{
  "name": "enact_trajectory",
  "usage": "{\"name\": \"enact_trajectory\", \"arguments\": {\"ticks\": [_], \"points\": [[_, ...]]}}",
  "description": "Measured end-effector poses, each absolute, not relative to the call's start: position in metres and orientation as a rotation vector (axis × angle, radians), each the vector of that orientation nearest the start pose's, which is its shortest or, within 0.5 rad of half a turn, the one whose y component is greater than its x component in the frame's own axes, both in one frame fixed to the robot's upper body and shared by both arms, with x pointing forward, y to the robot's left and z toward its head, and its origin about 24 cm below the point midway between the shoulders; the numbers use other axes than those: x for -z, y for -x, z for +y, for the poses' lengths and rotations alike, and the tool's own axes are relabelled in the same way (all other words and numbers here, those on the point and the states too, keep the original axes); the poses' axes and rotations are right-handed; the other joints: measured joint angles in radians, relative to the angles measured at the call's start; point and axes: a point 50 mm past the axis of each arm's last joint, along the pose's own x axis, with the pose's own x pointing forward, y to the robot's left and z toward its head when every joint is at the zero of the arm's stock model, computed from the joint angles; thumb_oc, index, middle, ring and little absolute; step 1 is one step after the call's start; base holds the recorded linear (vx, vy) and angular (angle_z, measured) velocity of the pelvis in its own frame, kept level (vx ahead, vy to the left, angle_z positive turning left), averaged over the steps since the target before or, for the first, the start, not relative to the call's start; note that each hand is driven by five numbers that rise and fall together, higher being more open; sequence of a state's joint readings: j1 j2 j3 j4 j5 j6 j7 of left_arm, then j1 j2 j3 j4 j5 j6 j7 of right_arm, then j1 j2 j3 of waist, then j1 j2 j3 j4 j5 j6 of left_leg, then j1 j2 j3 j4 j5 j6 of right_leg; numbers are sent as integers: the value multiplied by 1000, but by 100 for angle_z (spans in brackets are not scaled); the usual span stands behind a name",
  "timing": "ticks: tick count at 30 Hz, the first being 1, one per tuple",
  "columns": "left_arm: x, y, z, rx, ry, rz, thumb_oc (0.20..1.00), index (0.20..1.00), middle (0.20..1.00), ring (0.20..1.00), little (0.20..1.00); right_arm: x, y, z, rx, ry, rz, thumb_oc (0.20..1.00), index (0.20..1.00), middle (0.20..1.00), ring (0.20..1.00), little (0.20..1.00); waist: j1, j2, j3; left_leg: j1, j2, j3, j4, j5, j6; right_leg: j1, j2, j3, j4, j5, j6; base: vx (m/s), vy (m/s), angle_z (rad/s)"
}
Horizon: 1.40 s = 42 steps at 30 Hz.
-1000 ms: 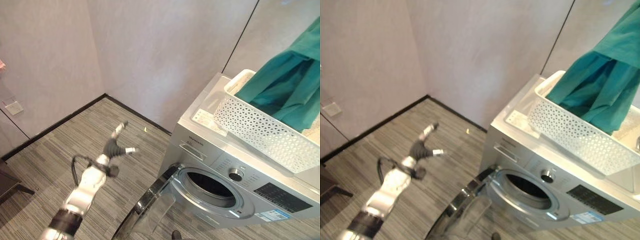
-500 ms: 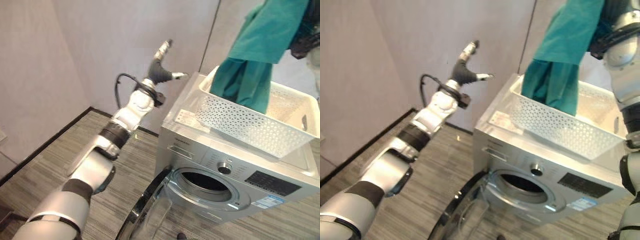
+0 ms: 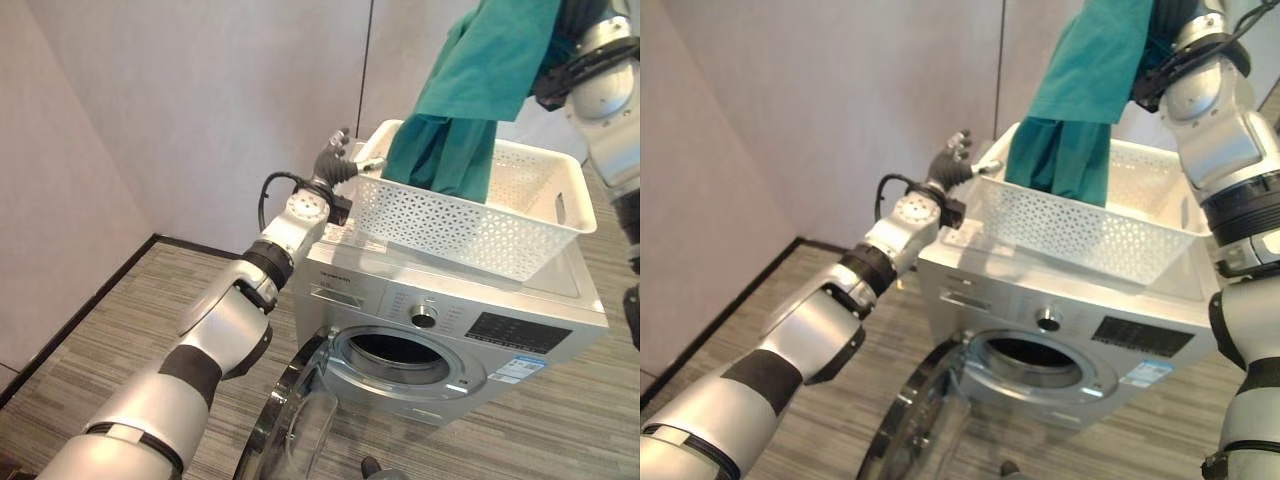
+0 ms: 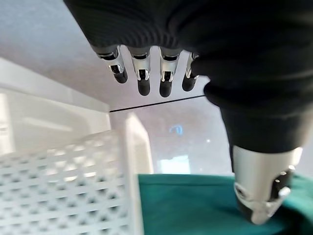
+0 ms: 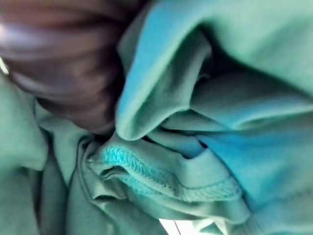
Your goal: Grab the laundry basket,head to the washer,open it,put in the laundry and shut it.
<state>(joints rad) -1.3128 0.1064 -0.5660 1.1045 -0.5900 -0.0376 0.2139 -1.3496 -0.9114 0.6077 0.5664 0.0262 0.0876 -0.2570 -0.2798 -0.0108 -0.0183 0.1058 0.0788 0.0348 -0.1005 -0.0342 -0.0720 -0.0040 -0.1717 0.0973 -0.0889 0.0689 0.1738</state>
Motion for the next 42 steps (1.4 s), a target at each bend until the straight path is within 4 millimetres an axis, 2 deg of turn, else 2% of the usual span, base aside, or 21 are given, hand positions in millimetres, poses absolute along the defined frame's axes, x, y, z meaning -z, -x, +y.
{"name": "enact_trajectory", "arguments": {"ticks": [6,10,17,23,28,32,35,42], "points": [[-254,-414,25,232,-163,-234,1000,1000,1000,1000,1000,-369,-369,-224,369,1021,-604,200,200,200,200,200,-9,7,1,-3,0,6,0,0,0,-7,0,5,0,3,0,4,-4,-4],[-264,-412,21,237,-178,-261,1000,1000,1000,1000,1000,-368,-370,-227,372,1002,-588,200,200,200,200,200,-10,9,1,-3,0,8,0,0,0,-10,5,9,0,3,0,4,-4,-2],[-264,-412,19,244,-197,-268,1000,1000,1000,1000,1000,-369,-371,-222,360,995,-600,200,200,200,200,200,-12,10,2,-4,2,37,0,-2,0,-31,13,45,0,11,1,22,-22,-14],[-258,-408,8,292,-310,-280,1000,1000,1000,1000,1000,-373,-371,-217,343,952,-612,200,200,200,200,200,-25,15,2,-3,9,66,0,-4,-2,-46,25,72,0,17,-1,19,-14,-14],[-250,-404,-5,352,-365,-275,1000,1000,1000,1000,1000,-374,-380,-201,282,826,-602,200,200,200,200,200,-35,17,3,-4,15,88,0,-6,-5,-62,35,92,0,25,-2,17,-4,-14],[-249,-400,-15,402,-398,-282,1000,1000,1000,1000,1000,-370,-390,-190,251,818,-561,200,200,200,200,200,-35,23,1,-4,17,91,0,-6,-5,-63,36,95,0,28,-2,2,-1,-1],[-251,-400,-14,407,-433,-291,1000,1000,1000,1000,1000,-364,-400,-176,205,766,-517,200,200,200,200,200,-30,24,0,-4,17,93,0,-6,-5,-64,37,98,0,29,-2,0,0,0],[-255,-400,-15,417,-444,-301,1000,1000,1000,1000,1000,-357,-410,-153,120,717,-459,200,200,200,200,200,2,24,0,-8,23,85,1,-6,-6,-64,41,89,0,30,-2,7,-15,3]]}}
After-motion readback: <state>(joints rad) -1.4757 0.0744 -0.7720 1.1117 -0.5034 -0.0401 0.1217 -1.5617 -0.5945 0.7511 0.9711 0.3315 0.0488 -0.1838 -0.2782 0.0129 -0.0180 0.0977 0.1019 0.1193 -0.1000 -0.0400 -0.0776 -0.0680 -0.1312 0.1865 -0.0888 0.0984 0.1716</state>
